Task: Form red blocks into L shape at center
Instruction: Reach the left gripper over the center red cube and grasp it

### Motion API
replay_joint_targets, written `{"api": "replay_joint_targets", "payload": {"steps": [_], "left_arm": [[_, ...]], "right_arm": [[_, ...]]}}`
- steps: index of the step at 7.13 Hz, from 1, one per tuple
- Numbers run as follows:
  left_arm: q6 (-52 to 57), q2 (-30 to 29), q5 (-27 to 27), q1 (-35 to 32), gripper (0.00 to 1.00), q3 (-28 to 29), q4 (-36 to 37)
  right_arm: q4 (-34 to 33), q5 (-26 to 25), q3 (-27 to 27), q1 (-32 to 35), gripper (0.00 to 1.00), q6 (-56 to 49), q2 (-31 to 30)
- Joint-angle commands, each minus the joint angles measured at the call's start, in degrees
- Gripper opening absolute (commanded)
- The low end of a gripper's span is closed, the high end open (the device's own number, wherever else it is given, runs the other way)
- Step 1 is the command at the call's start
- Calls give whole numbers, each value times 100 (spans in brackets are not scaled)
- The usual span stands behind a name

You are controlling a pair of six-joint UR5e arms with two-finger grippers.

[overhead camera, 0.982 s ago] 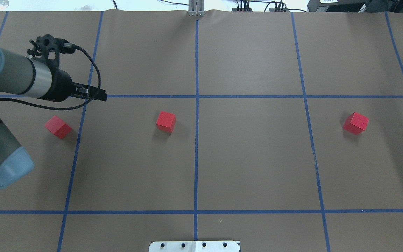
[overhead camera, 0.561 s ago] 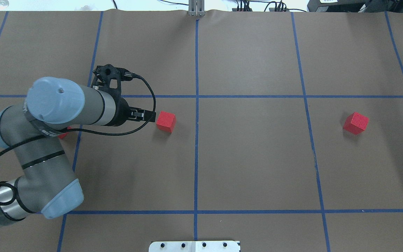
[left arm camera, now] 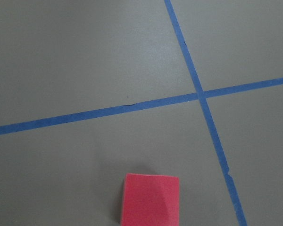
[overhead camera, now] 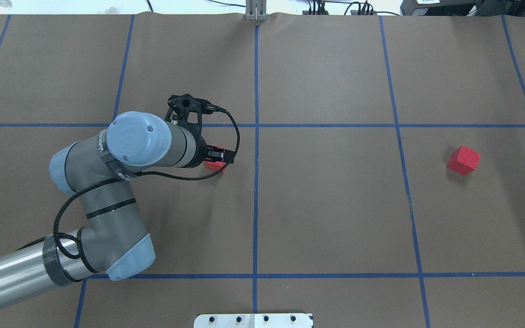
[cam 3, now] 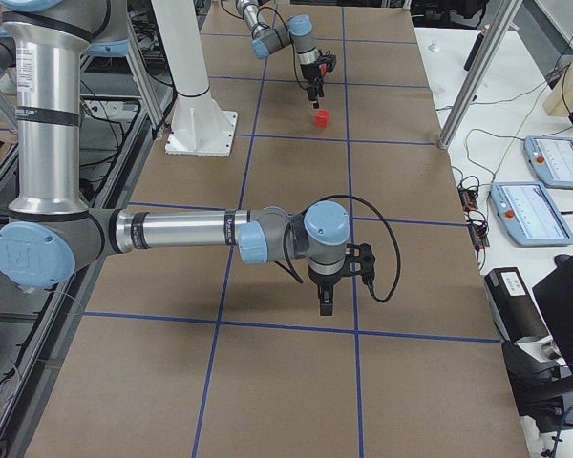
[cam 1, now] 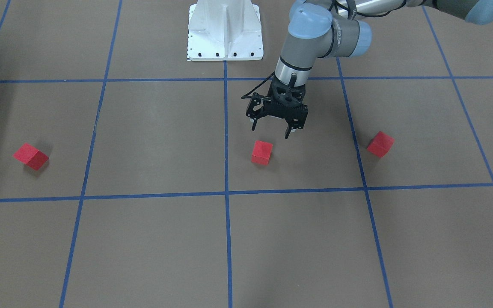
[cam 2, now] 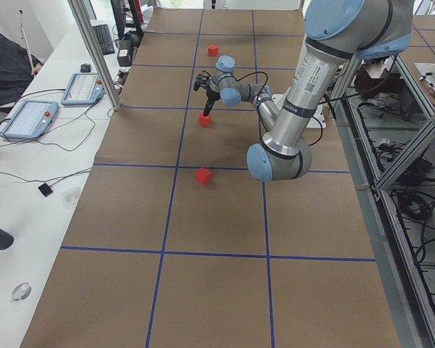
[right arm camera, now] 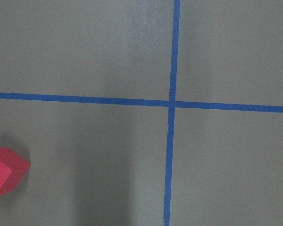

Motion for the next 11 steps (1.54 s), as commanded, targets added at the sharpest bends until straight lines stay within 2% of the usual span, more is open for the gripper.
{"api": "replay_joint_targets", "payload": {"steps": [1,4,8,11], "left_arm": [[5,-48,33,40,100,169,-18],[-4,-258,51,84,100,484,-27],[49,-259,165,154,100,687,-36],[23,-311,165,207,100,1030,-343]], "right_arm": [[-10,0,-21,-1,99,0,0],[-10,0,-73,-1,99,0,-9],[-10,0,-100,-1,99,-9,0],[7,0,-126,-1,99,-18,0]]}}
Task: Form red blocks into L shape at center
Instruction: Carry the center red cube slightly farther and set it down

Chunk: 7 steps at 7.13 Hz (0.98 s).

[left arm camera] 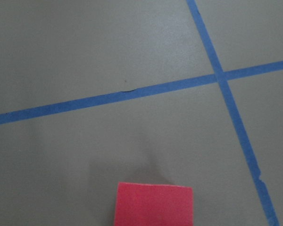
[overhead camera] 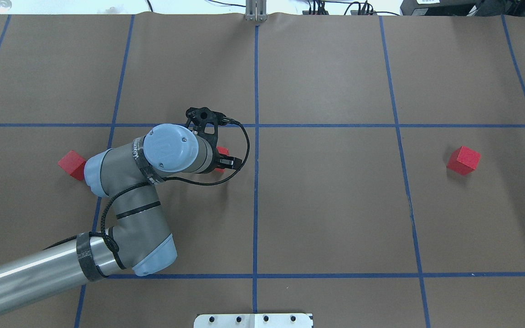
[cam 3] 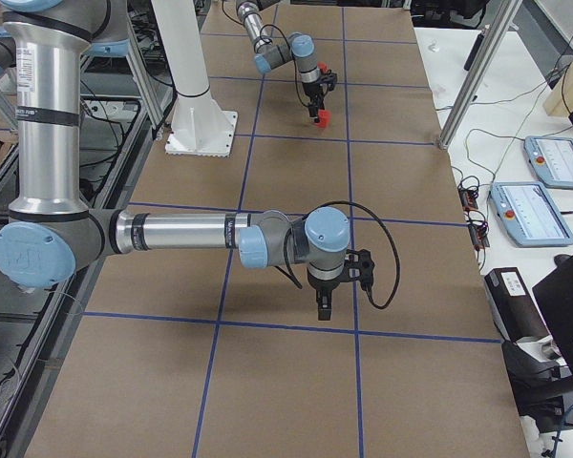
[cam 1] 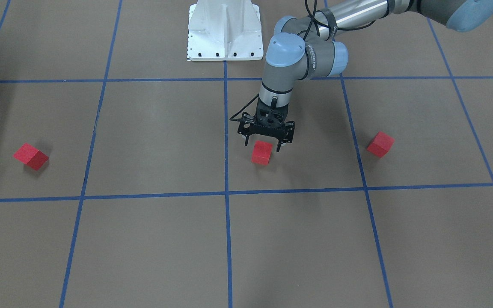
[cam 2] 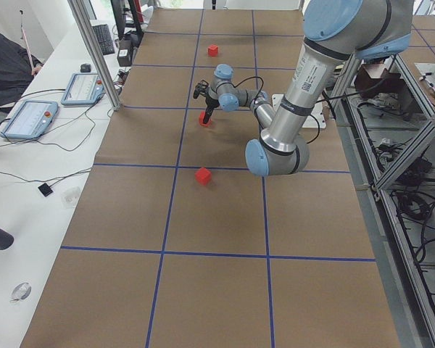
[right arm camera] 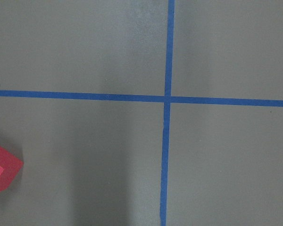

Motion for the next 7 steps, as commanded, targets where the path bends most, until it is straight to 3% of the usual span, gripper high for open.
{"api": "replay_joint_targets", "payload": {"steps": [1,2,3,7], "left_arm": [[-30,-44,0,33,93,158,-125],[-73,-131,9,33,68,167,-116],[-265,-132,0,7,1,97,-116],[-983,-517,-35,-90,0,43,-29]], "right_arm": [[-4,0,-6,0,99,-1,0],[-4,0,-6,0,99,8,0],[-4,0,-6,0,99,8,0],[-4,9,-14,0,99,17,-9]]}}
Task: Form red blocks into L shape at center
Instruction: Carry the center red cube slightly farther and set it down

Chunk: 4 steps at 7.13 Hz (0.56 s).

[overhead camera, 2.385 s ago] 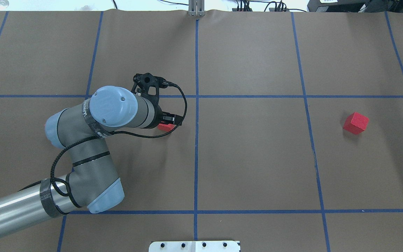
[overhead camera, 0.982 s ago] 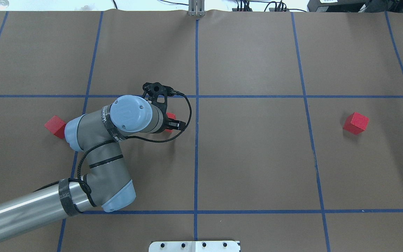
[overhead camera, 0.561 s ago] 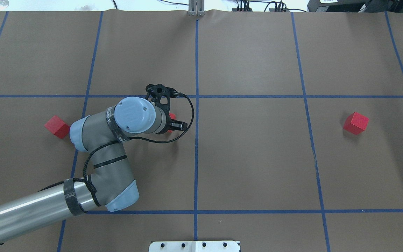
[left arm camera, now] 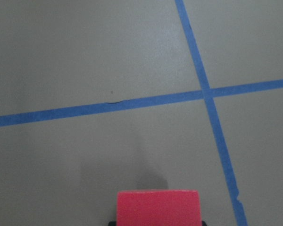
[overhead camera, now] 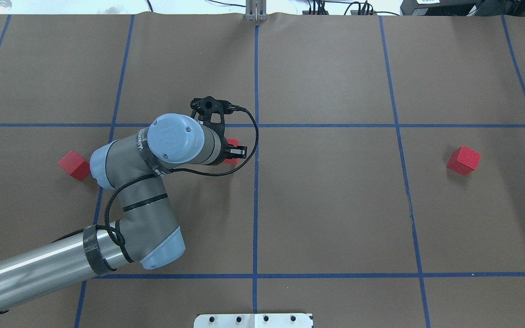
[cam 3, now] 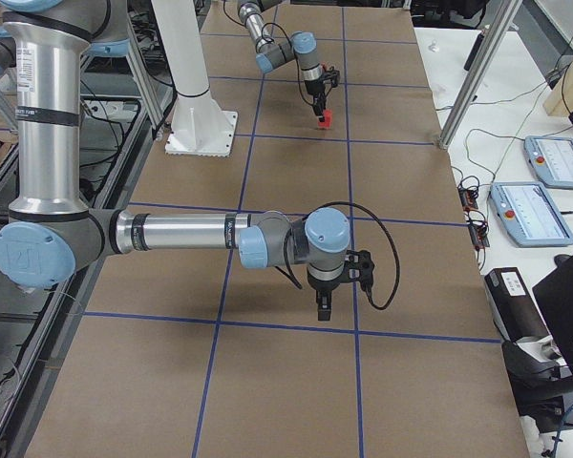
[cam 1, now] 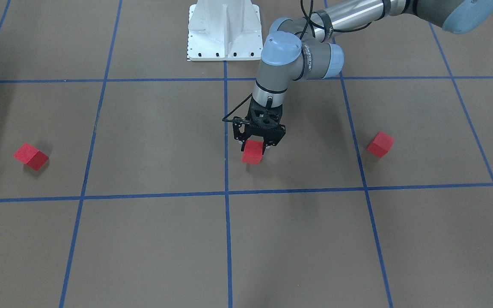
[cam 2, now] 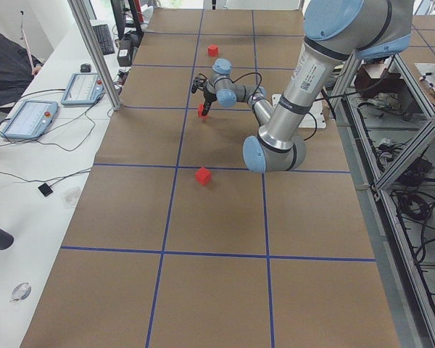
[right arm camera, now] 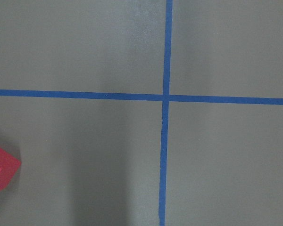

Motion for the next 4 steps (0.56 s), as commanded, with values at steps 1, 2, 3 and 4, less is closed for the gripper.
{"api": "replay_joint_targets", "payload": {"steps": [1,2,3,4], "left_arm": [[-762,-590,3,23,0,429,143],[-1088,-1055,12,32,0,911,396],[-1109,-1181,38,76,0,1133,416],[-1100,-1165,39,68,0,1135,417]], "right_arm": [[0,-2,-3,0,99,0,-16],[0,7,-3,0,99,0,-16],[0,7,-3,0,99,0,-16],[0,7,-3,0,99,0,-25]]}}
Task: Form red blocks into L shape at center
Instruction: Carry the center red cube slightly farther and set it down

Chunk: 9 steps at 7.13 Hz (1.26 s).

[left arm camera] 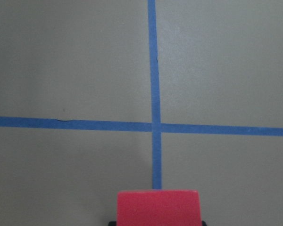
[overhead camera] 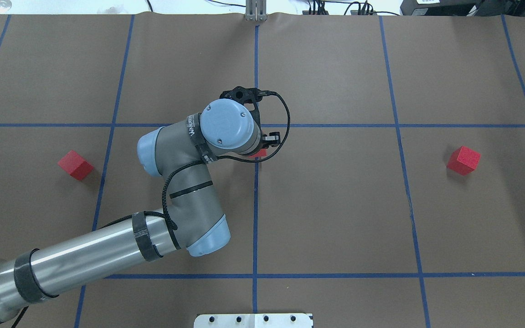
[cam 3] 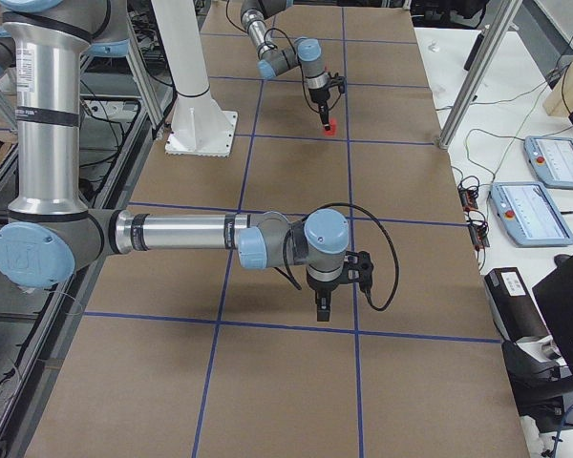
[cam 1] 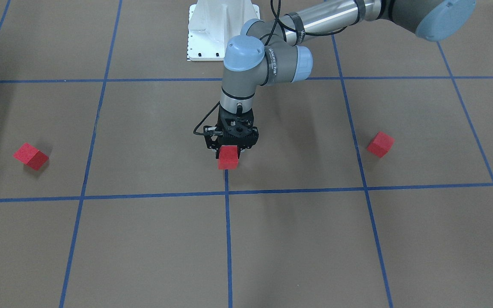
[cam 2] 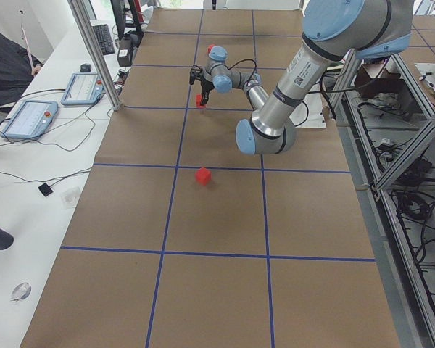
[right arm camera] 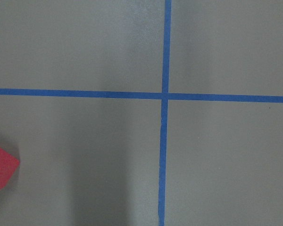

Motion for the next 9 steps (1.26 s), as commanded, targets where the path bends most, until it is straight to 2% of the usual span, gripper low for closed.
{"api": "replay_joint_targets", "payload": {"steps": [1,5,6,7,9], "left_arm": [[-56,-80,18,9,0,141,39],[-4,-27,18,18,0,176,145],[5,-27,10,18,32,185,145],[31,-18,53,36,99,264,136],[32,-27,115,36,100,221,136]], "right_arm": [[0,1,0,0,99,0,-7],[0,1,0,0,99,-9,-16],[0,1,0,0,99,-9,-16],[0,1,0,0,99,-9,-7],[17,10,17,0,99,0,10]]}}
